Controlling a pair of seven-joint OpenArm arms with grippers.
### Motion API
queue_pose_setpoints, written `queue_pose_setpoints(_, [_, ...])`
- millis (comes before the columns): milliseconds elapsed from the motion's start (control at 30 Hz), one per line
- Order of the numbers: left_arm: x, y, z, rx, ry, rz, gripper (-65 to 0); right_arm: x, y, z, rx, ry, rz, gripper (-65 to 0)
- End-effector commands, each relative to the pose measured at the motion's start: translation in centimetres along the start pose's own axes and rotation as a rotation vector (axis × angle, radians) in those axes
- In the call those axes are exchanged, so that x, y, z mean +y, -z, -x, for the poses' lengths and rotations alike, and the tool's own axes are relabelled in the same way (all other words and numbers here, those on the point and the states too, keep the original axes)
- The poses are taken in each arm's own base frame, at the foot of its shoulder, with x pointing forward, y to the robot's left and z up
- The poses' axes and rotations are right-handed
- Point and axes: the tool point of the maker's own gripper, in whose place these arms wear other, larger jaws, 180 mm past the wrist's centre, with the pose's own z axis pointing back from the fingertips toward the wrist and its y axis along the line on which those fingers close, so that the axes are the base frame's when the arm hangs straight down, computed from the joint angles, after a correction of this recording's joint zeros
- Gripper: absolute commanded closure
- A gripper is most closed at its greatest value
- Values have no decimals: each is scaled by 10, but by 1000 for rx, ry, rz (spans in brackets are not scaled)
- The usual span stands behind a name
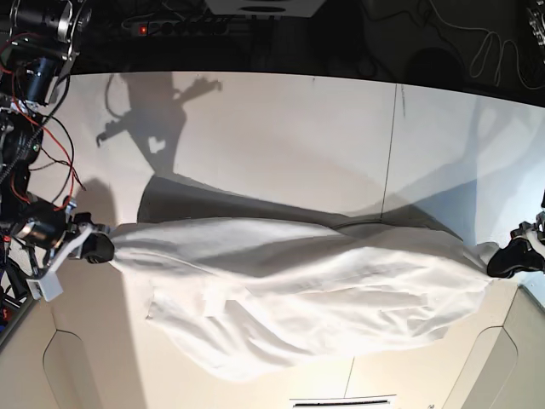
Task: Layout the t-shirt on the table in an organized manner, then fold the t-shirt properly
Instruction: 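Lift the shirt with both grippers and stretch it apart between them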
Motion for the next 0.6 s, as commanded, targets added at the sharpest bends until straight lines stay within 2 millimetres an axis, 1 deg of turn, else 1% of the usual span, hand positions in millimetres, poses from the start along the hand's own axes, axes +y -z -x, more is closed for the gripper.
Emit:
queue_pose_setpoints(0, [3, -15, -19, -54, 13, 2, 0, -8, -14, -18, -72, -1, 9, 0])
queue_pose_setpoints(100, [7, -33, -11, -69, -55, 19, 0, -26, -34, -8, -104, 75, 20, 0])
queue_pose_setpoints(200, [9, -46, -5, -78, -98, 29, 0, -39, -51, -4, -127, 127, 27, 0])
queue_pose_setpoints(300, [12, -52, 14, -44, -126, 22, 0, -47, -61, 3, -139, 161, 33, 0])
queue_pose_setpoints(367, [12, -53, 30, -8, -143, 17, 0, -48, -62, 10, -130, 175, 33, 0])
queue_pose_setpoints(433, [11, -53, 44, 16, -162, 19, 0, -45, -62, 18, -121, 188, 18, 0])
queue_pose_setpoints(500, [7, -50, 53, 23, -182, 27, 0, -41, -61, 24, -114, 202, -3, 0])
queue_pose_setpoints(567, [3, -45, 57, 16, -199, 39, 0, -38, -60, 28, -109, 208, -19, 0])
